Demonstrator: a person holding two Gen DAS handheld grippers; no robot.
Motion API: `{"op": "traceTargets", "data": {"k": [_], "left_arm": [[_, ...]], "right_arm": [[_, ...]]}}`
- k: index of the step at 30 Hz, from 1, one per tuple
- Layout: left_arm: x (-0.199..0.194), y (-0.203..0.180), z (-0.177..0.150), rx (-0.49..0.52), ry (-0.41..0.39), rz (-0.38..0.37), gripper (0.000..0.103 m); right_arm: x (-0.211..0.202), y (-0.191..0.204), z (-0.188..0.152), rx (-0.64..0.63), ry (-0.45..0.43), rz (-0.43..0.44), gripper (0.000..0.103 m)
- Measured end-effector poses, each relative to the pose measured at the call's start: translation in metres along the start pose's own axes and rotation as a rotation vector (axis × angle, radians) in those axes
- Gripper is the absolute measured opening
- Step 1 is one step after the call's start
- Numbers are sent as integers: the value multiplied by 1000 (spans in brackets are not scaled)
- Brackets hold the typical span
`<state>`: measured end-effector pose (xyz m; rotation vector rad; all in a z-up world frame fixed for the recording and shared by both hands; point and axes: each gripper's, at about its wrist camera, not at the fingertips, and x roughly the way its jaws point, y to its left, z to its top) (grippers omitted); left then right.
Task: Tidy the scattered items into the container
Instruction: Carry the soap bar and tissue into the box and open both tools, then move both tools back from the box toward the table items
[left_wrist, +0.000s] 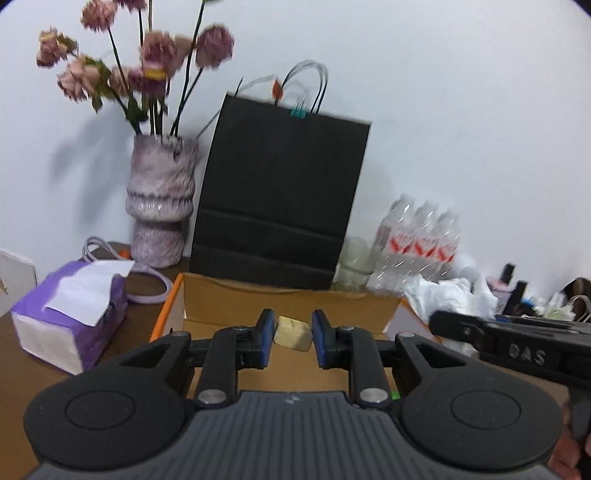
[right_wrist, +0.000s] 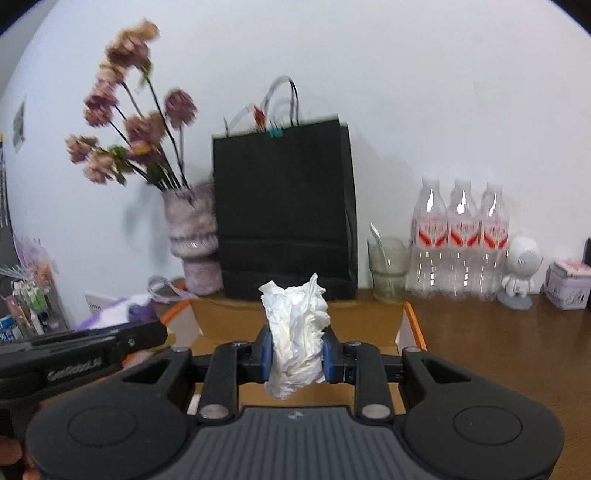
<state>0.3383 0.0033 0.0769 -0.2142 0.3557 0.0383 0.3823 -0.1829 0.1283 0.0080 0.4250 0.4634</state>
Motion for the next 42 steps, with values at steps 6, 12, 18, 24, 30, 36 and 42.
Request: {"op": "traceTargets", "data": {"k": [6, 12, 18, 24, 30, 36, 42], "left_arm": [[31, 8, -16, 16, 87, 41, 23], [43, 11, -24, 33, 135, 46, 23], [42, 7, -23, 53, 142, 144, 103], [39, 7, -19, 48, 134, 145, 103], [40, 6, -20, 56, 139, 151, 103], [37, 4, -18, 53, 134, 163, 103], [17, 2, -11, 41, 94, 163, 103]], "right_arm": [[38, -9, -19, -13, 122, -23, 24], [50, -3, -31, -50, 180, -36, 28], [51, -3, -29, -55, 206, -43, 103], [46, -3, -23, -50, 203, -53, 103], [44, 0, -22, -65, 203, -56, 103], [41, 2, -20, -70, 196, -56, 103], [25, 8, -13, -79, 156, -50, 103]]}}
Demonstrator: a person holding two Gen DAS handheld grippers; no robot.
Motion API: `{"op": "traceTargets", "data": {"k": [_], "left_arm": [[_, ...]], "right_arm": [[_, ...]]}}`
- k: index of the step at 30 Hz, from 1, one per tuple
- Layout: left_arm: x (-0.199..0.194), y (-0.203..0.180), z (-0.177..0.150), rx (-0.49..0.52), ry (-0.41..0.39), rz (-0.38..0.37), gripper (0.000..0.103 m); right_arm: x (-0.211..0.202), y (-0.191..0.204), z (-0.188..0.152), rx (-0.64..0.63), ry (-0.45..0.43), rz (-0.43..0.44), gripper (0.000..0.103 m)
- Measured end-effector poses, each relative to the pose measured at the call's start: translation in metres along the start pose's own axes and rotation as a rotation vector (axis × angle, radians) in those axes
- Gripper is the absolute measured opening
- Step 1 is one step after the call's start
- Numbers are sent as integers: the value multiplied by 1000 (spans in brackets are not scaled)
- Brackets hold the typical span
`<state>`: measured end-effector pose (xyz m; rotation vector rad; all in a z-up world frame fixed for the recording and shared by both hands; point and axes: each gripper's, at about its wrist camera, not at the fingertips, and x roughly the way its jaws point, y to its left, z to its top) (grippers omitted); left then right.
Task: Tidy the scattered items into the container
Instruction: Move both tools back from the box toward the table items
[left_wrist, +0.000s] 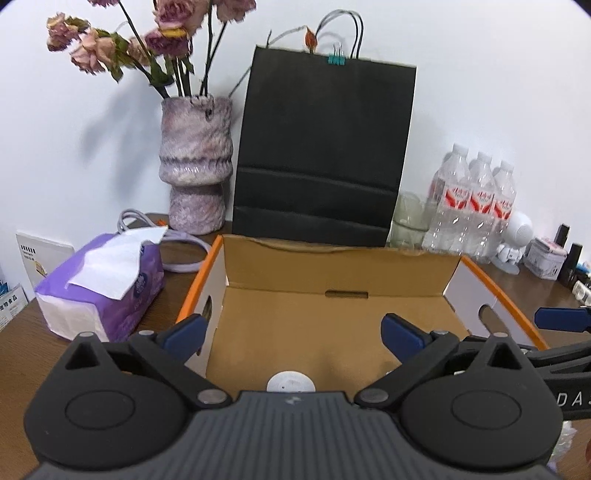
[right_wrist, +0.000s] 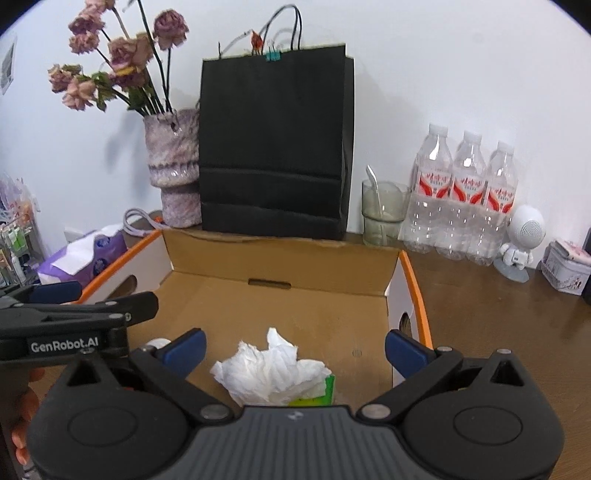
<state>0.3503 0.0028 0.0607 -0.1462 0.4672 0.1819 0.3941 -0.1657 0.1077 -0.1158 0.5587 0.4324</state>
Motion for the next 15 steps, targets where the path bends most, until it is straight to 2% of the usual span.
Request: {"op": "traceTargets", "data": {"k": [15], "left_arm": [[-80, 23, -8, 44, -65, -32, 103]], "right_arm": [[-71, 32, -16, -18, -66, 30, 103]]}}
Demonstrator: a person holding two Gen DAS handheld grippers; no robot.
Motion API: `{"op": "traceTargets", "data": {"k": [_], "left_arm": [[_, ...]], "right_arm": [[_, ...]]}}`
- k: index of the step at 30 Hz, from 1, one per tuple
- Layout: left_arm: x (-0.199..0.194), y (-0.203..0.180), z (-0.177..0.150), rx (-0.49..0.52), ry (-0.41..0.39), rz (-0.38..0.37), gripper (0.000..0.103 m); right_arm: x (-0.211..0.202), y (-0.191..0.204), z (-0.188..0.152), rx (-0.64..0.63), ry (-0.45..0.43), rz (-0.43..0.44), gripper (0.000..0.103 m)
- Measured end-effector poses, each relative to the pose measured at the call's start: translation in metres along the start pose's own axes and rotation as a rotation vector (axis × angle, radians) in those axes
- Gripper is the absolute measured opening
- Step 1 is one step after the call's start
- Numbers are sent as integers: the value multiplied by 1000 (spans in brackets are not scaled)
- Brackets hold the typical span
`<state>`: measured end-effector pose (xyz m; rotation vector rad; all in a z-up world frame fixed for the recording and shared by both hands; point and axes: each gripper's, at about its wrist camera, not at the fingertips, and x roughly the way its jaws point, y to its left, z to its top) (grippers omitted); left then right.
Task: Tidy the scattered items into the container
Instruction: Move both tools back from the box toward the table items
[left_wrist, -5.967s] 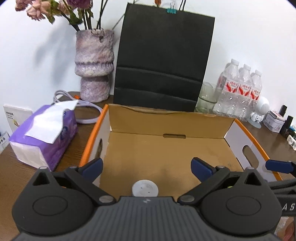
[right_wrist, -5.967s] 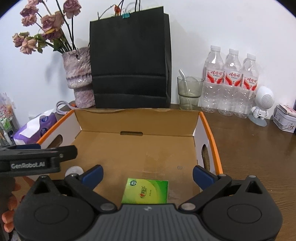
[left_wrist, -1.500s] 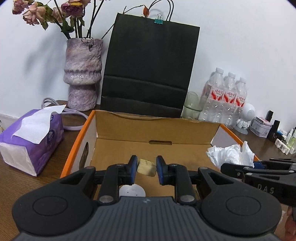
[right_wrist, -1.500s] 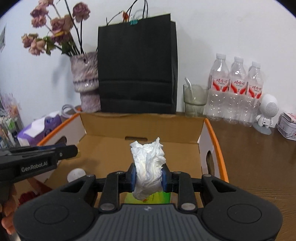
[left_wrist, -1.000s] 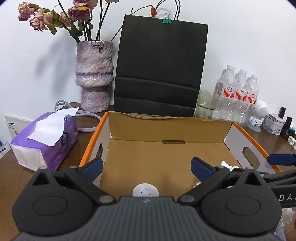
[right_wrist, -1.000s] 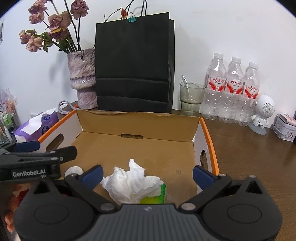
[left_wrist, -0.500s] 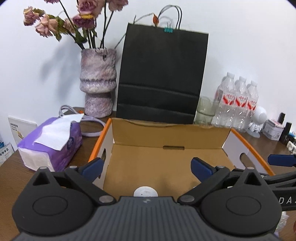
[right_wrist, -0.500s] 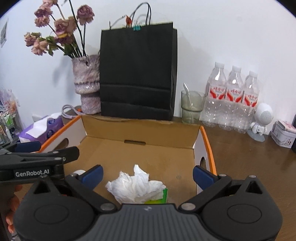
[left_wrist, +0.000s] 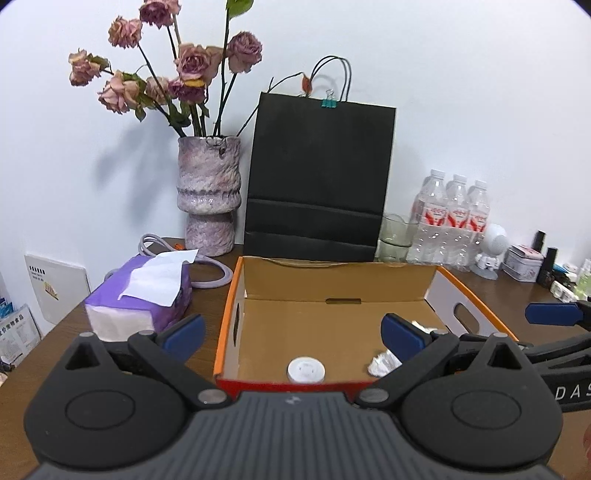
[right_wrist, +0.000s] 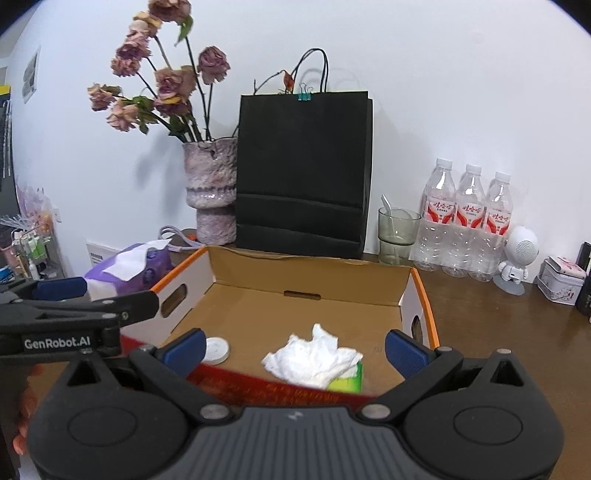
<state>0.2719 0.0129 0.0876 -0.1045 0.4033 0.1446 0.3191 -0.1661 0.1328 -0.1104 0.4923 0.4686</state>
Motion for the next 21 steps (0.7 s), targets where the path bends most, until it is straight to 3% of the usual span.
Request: {"op": "traceTargets", "data": {"k": [14, 21], "left_arm": [[-80, 22, -22, 47, -47, -20, 103], [-111, 45, -46, 74, -24, -6, 103]], "right_arm": [[-74, 25, -37, -23, -29, -14, 103], [-103, 22, -72, -8, -19, -27, 103]]}}
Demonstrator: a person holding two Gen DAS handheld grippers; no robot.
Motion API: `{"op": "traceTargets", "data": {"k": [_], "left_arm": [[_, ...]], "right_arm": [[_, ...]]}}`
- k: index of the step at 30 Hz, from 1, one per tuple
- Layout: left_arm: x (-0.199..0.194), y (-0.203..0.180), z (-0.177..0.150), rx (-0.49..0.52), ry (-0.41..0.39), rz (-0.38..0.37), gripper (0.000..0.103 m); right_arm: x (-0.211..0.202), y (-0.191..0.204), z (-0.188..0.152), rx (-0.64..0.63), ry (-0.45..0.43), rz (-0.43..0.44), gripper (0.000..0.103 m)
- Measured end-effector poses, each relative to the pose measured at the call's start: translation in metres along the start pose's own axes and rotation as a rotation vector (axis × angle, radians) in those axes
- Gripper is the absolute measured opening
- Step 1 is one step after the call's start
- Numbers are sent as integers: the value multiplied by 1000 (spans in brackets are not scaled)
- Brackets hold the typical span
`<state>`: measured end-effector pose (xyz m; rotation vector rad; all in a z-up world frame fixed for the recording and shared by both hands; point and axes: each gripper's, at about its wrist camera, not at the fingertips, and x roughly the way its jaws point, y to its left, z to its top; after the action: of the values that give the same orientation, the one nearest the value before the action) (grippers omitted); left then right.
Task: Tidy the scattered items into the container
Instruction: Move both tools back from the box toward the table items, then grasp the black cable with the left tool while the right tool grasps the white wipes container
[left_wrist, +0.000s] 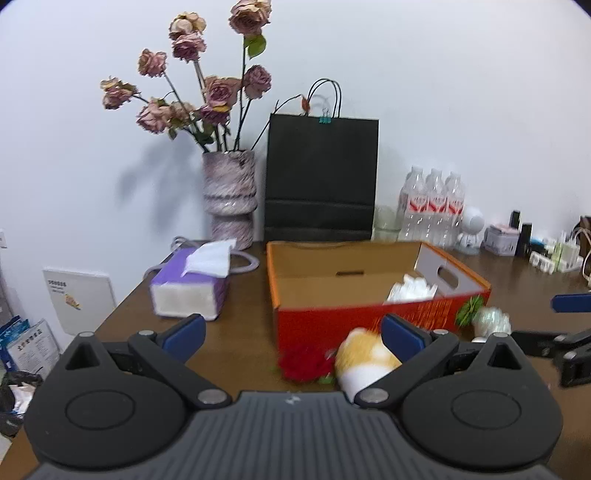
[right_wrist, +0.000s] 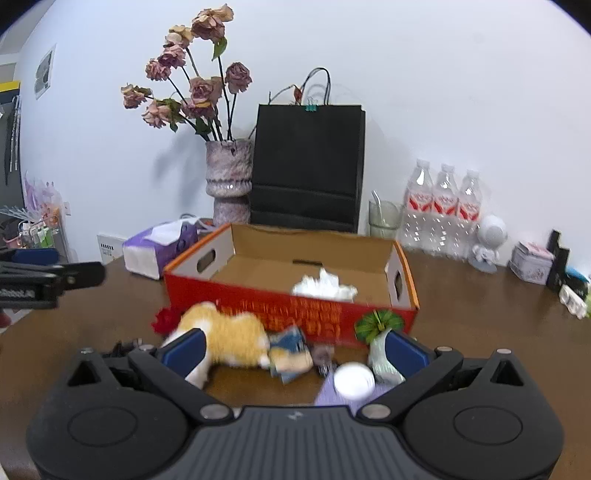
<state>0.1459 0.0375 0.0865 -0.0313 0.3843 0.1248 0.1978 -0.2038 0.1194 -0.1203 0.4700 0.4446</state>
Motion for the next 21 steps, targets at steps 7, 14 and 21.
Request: {"op": "traceTargets", "data": {"k": [7, 14, 21], "left_arm": [[-19, 24, -37, -20, 73, 24, 103], [-5, 32, -64, -29, 165, 22, 103], [27, 23, -67, -5, 194, 25, 103]], "right_arm": [[-14, 3, -43, 5, 43, -5, 103], [1, 23, -71, -7, 85, -2, 103], [30, 33, -70, -25, 114, -45, 103]]}}
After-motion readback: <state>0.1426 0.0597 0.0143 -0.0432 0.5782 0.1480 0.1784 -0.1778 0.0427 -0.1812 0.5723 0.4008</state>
